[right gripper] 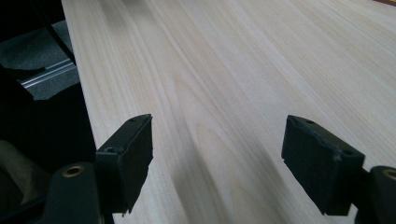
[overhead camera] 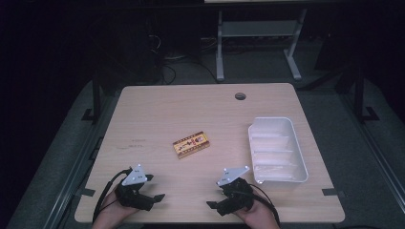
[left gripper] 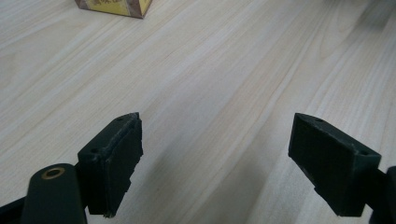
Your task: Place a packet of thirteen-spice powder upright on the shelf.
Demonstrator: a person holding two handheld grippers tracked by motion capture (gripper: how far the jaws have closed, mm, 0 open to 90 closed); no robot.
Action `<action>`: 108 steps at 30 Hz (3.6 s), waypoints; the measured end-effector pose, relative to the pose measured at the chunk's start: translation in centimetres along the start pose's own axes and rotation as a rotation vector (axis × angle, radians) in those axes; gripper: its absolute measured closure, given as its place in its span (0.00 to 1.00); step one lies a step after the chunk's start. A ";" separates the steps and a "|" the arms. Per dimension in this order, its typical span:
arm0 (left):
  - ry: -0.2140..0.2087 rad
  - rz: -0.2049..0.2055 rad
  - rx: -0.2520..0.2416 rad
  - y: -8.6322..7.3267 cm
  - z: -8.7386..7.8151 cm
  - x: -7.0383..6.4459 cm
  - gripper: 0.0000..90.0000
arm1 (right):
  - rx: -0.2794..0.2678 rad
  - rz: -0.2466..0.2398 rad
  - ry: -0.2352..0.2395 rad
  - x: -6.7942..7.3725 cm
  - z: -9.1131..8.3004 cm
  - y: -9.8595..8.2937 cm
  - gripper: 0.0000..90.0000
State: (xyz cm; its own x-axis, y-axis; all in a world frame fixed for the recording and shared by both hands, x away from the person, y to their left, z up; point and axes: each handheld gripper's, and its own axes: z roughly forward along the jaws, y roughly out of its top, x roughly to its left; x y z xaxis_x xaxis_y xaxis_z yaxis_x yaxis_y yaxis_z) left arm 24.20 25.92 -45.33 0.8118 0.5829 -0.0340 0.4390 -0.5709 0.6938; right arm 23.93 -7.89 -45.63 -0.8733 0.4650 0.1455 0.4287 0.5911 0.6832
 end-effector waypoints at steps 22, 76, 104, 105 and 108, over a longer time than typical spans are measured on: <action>0.005 0.039 0.007 2.9 0.8 1.2 0.20 | -0.013 0.011 -0.024 -0.5 -0.9 -0.1 0.27; 0.000 0.123 0.114 12.6 8.5 7.2 0.19 | -0.037 -0.011 -0.036 -0.3 -1.7 0.0 0.26; 0.009 0.122 0.207 13.1 12.0 7.9 0.25 | -0.052 -0.011 -0.025 -0.4 -1.8 0.3 0.25; 0.005 0.121 0.208 13.1 12.1 7.8 0.25 | -0.052 -0.012 -0.027 -0.4 -1.8 0.3 0.25; -0.004 0.121 0.216 13.0 12.2 7.9 0.29 | -0.054 -0.008 -0.031 -0.4 -1.9 0.4 0.25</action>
State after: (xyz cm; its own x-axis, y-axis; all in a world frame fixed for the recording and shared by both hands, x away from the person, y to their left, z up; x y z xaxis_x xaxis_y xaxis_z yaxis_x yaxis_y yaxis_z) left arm 40.99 16.06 -45.33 0.8646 0.5010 0.0368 0.4107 -0.7471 0.5227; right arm 24.05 -9.12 -44.10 -0.8689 0.4806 0.1184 0.4075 0.5587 0.7224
